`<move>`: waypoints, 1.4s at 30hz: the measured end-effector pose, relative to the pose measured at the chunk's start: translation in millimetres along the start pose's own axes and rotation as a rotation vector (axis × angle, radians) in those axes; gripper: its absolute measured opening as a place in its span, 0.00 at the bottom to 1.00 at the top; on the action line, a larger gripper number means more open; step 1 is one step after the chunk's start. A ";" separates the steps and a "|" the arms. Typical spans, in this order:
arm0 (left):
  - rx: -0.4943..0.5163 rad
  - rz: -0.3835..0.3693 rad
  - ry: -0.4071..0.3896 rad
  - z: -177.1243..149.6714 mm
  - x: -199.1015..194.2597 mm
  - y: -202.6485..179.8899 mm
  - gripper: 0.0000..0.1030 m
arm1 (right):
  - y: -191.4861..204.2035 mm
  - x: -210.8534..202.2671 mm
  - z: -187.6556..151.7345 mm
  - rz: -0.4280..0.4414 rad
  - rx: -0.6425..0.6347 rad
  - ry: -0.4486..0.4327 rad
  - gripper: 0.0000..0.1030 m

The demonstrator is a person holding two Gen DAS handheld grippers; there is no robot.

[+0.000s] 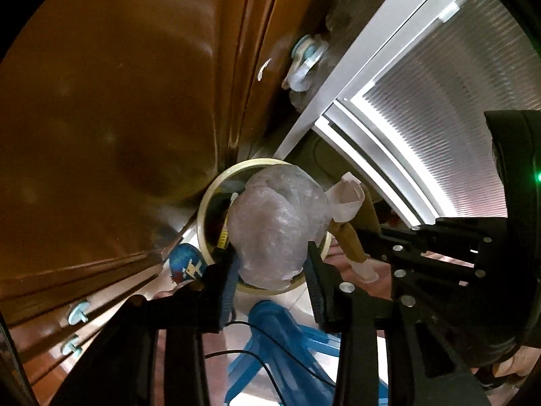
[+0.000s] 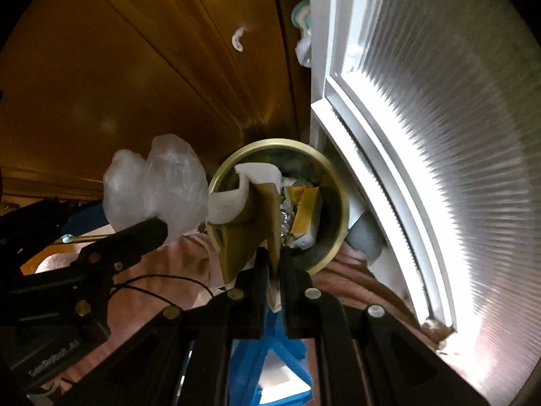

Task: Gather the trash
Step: 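Open both grippers over the bin to drop bag and cup, then raise both tools back up to the marble counter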

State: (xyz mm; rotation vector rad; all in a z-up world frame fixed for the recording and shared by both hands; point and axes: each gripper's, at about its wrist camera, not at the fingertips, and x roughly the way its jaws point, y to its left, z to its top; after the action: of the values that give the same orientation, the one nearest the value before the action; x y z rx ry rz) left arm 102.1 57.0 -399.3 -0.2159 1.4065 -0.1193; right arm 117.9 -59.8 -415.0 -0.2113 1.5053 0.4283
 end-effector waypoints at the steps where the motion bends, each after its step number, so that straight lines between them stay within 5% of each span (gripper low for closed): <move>1: 0.004 0.005 0.002 0.5 1.1 0.4 0.36 | -2.4 2.4 0.5 0.011 0.011 -0.001 0.07; 8: 0.012 0.017 0.013 0.1 7.9 3.2 0.46 | -10.0 3.5 1.8 0.052 0.054 -0.014 0.24; 22: 0.012 0.024 0.021 -17.6 -16.2 -0.4 0.65 | -12.7 -43.4 -12.4 0.040 0.058 -0.096 0.24; 26: 0.022 0.029 -0.018 -22.1 -37.7 -8.8 0.82 | -10.8 -62.8 -18.5 0.034 0.047 -0.126 0.24; 42: 0.056 0.054 -0.236 -55.5 -179.6 -30.6 0.92 | 31.9 -191.2 -60.9 -0.070 -0.142 -0.386 0.25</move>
State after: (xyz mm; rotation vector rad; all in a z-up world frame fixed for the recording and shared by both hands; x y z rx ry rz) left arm 19.7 60.6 -227.6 -0.1401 1.1720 -0.0856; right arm 47.5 -82.2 -225.8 -0.2752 1.0877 0.4904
